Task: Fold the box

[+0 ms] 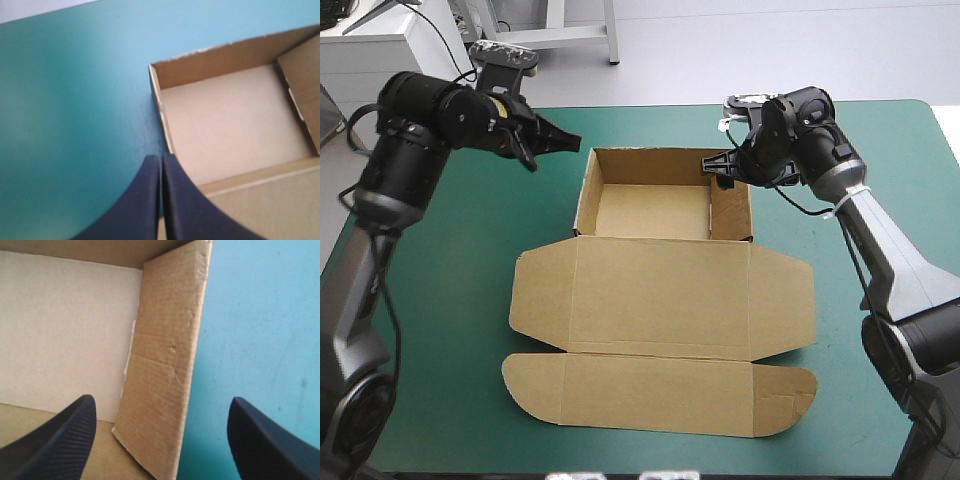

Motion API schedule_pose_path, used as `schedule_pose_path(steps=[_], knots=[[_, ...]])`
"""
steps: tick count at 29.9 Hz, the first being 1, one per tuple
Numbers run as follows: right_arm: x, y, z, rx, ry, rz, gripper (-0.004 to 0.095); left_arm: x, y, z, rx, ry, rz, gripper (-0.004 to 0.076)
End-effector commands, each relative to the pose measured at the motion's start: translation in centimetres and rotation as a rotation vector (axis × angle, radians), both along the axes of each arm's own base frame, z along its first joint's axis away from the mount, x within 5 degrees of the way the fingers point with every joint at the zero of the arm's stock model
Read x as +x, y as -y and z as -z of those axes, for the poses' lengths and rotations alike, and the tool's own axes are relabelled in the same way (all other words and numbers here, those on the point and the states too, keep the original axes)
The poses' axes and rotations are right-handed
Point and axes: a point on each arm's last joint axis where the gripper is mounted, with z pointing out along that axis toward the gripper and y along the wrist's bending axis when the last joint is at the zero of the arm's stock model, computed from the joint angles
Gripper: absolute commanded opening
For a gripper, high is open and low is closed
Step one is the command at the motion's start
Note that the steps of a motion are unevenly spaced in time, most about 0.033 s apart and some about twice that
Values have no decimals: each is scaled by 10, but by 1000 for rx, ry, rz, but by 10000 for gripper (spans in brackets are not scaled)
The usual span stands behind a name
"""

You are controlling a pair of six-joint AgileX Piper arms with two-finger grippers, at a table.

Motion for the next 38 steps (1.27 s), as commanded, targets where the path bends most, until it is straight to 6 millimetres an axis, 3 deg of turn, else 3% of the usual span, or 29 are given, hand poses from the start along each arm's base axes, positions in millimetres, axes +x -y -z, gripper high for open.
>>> schedule_pose_path(steps=[1,10,15,18,24,25,31,36,38], knots=[[-10,5,-11,1,22,4,677,-47,-19,-5,10,-29,4,-8],[10,-4,43,-40,-120,3,677,-129,-45,56,-2,-76,92,-8],[16,-6,57,-55,-150,-1,639,-159,-57,83,-3,-72,90,-8],[18,-7,62,-57,-161,-1,509,-174,-63,99,-16,-43,87,-8],[20,-6,63,-71,-153,0,21,-200,-73,127,-65,35,83,-8],[20,-5,63,-75,-150,0,-18,-203,-75,132,-69,48,82,-8],[21,-1,53,-109,-113,8,-21,-220,-82,153,-76,65,80,-8],[26,19,10,-95,24,31,-21,-225,-83,159,-74,61,80,-8],[27,41,-16,-99,104,61,-21,-225,-84,159,-76,66,80,-8]])
